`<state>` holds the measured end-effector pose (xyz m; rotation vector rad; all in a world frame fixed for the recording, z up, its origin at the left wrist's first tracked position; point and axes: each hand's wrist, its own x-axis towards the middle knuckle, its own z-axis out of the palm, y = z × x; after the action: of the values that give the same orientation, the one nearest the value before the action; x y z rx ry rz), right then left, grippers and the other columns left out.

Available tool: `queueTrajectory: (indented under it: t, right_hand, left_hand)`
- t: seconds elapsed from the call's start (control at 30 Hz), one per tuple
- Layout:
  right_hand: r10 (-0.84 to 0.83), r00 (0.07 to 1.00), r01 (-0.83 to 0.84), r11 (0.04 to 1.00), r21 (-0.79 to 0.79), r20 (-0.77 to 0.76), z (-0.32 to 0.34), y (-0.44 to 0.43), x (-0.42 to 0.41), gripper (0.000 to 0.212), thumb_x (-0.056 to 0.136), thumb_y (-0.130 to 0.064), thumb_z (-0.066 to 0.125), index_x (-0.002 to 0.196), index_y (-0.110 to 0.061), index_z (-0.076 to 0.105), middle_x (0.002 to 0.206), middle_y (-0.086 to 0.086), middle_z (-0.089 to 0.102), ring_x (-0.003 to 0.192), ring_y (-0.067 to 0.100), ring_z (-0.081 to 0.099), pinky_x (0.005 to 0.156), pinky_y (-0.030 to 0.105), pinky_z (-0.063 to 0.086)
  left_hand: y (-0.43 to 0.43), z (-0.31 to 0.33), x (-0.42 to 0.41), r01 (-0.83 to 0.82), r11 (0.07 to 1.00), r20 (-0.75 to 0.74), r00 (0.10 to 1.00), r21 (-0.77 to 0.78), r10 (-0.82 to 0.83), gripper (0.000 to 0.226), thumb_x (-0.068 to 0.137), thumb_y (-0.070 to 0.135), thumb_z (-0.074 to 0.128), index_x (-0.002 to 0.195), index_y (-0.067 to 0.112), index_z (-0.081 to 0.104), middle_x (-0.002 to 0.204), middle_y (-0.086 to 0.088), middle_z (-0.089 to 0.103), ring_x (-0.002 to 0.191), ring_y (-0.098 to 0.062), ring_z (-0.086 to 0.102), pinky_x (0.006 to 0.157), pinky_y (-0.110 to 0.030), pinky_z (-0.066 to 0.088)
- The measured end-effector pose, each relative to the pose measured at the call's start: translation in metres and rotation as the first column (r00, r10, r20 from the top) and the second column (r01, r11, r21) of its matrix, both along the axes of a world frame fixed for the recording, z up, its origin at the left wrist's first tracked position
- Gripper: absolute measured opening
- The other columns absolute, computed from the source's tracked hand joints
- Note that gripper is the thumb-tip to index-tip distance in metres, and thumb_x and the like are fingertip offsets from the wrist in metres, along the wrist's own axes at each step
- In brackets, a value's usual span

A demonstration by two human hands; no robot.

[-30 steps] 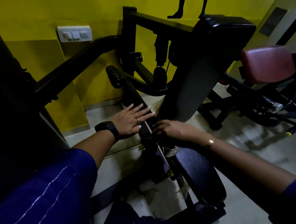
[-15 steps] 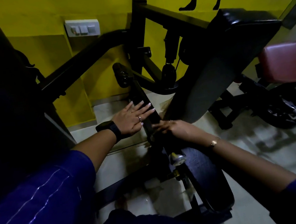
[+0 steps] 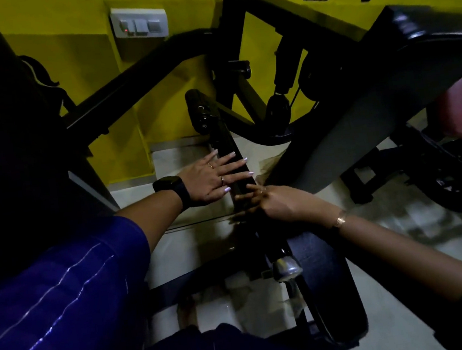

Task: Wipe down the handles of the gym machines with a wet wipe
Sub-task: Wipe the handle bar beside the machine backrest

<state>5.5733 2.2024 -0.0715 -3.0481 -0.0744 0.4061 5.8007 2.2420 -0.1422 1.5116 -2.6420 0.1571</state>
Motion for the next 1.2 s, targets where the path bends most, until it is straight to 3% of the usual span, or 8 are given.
queueTrajectory:
  t: [0.17,0.4,0.57,0.73,0.87,1.0,1.13,1.2]
  right_hand:
    - [0.035,0.983,-0.032,0.999,-0.025,0.178,0.001,-0.027,0.001,0.038,0.095,-0.020,0.038,0.113,-0.018,0.071,0.120,0.004,0.068,0.129,0.024,0.051,0.104,0.046,0.044]
    - [-0.054,0.996,0.056,0.998,0.027,-0.074,0.007,-0.032,0.027,0.072,0.089,-0.044,0.011,0.125,-0.011,0.064,0.149,0.011,0.041,0.141,0.033,0.031,0.113,0.045,0.033]
    - [0.013,0.979,-0.013,1.000,-0.002,0.204,0.018,-0.049,0.023,0.026,0.092,-0.012,0.055,0.110,-0.017,0.072,0.123,0.009,0.066,0.127,0.019,0.046,0.112,0.012,0.013]
    - [-0.209,0.975,0.209,0.978,-0.002,0.074,0.017,-0.072,0.059,0.043,0.097,-0.029,0.034,0.128,-0.017,0.063,0.147,0.009,0.045,0.139,0.028,0.036,0.109,0.035,0.036]
    - [-0.122,0.991,0.126,0.988,0.092,-0.048,0.016,-0.063,0.053,0.052,0.097,-0.032,0.028,0.127,-0.007,0.062,0.145,0.013,0.046,0.136,0.025,0.040,0.109,0.021,0.021]
    - [-0.025,1.000,0.025,0.999,0.031,0.002,0.003,-0.084,0.049,0.036,0.100,-0.021,0.041,0.129,-0.014,0.061,0.137,0.008,0.055,0.135,0.021,0.044,0.117,0.036,0.028]
    - [-0.090,0.994,0.095,0.992,-0.083,0.058,0.003,-0.094,0.083,0.051,0.093,-0.023,0.025,0.126,-0.015,0.063,0.131,0.007,0.061,0.132,0.028,0.047,0.109,0.039,0.034]
    - [-0.089,0.995,0.092,0.992,-0.087,0.040,0.001,-0.095,0.093,0.053,0.093,-0.024,0.024,0.120,-0.009,0.067,0.127,0.011,0.063,0.128,0.032,0.051,0.106,0.043,0.039]
  left_hand:
    - [-0.007,-0.002,0.010,-0.015,0.997,0.038,0.999,-0.072,0.018,0.055,0.093,0.035,0.029,0.147,0.025,0.028,0.151,-0.009,0.042,0.135,-0.035,0.043,0.109,-0.048,0.024]
    - [-0.026,0.002,0.031,-0.032,0.996,0.167,0.985,-0.087,0.046,0.056,0.093,0.036,0.029,0.148,0.028,0.026,0.153,-0.005,0.038,0.137,-0.031,0.041,0.113,-0.045,0.015]
    - [-0.043,0.005,0.041,-0.011,0.995,0.279,0.960,-0.104,0.040,0.056,0.095,0.038,0.024,0.150,0.030,0.025,0.155,-0.001,0.035,0.141,-0.026,0.036,0.115,-0.045,0.016]
    - [-0.053,0.012,0.048,-0.001,0.996,0.403,0.915,-0.086,0.036,0.056,0.085,0.036,0.031,0.131,0.023,0.060,0.155,0.001,0.034,0.141,-0.026,0.036,0.118,-0.045,0.005]
    - [-0.059,0.016,0.054,-0.033,0.999,0.408,0.912,-0.041,0.047,0.063,0.086,0.034,0.030,0.148,0.035,0.026,0.154,0.001,0.036,0.142,-0.025,0.035,0.118,-0.045,0.003]
    - [-0.072,0.013,0.063,-0.023,1.000,0.370,0.929,-0.009,0.025,0.059,0.092,0.038,0.024,0.151,0.036,0.018,0.154,0.000,0.037,0.143,-0.025,0.033,0.117,-0.043,0.003]
    - [-0.085,0.003,0.074,-0.134,0.990,0.248,0.959,-0.032,0.138,0.064,0.086,0.055,-0.029,0.146,0.039,-0.013,0.157,0.006,-0.013,0.144,-0.014,-0.012,0.114,-0.044,-0.016]
    - [-0.090,0.008,0.075,-0.200,0.980,0.261,0.946,-0.003,0.194,0.061,0.085,0.055,-0.027,0.144,0.038,-0.020,0.152,0.006,-0.024,0.141,-0.011,-0.021,0.114,-0.044,-0.018]
